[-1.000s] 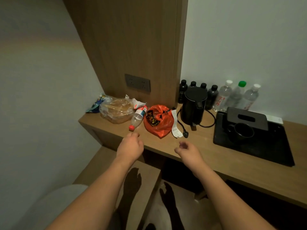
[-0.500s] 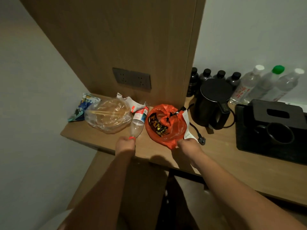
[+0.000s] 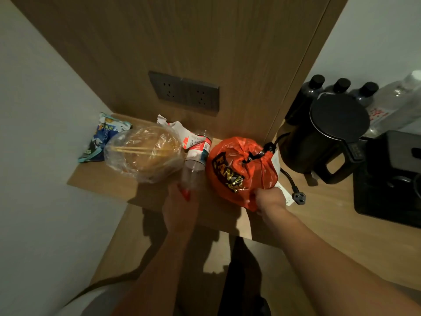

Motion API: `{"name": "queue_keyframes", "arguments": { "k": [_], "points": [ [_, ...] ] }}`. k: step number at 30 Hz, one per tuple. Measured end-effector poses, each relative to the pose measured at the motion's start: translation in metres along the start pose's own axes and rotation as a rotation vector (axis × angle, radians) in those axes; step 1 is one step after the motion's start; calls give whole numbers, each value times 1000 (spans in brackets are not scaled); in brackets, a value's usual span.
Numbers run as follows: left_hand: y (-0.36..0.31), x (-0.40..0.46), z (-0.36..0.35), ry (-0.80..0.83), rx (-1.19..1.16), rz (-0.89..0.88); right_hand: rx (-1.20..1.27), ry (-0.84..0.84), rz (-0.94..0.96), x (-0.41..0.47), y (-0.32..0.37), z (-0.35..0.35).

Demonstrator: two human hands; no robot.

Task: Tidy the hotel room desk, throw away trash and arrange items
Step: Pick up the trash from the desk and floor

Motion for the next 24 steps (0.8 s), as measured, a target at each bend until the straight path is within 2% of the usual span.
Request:
{"name": "queue_keyframes", "arguments": {
  "k": [7,10,14,18,24],
  "points": [
    [-46,-26,85,-255,-232,-75,-9,-40,172,-40,17,36],
    [-67,-35,116,-320,-329,-163,-69,-24,223,-66,23,59],
    [-98,-43,136,-285,-344,-274,-96,-2,329,-90,25,87],
    [-140,-61,140,-273,-350,-430,-111,50,349,-91,12,110],
    [-203,-97,104,-192,-262,-631,-115,61,344,-103,-8,148]
  ]
}}
Point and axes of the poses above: each hand's wrist, its own x-axis towards the middle knuckle, its own z-axis out of the back of the hand, y = z × x, the point moved 8 cm from there along x, towards the middle knuckle, and after that the axes turned 8 degrees about x, right-handed, at the moved point
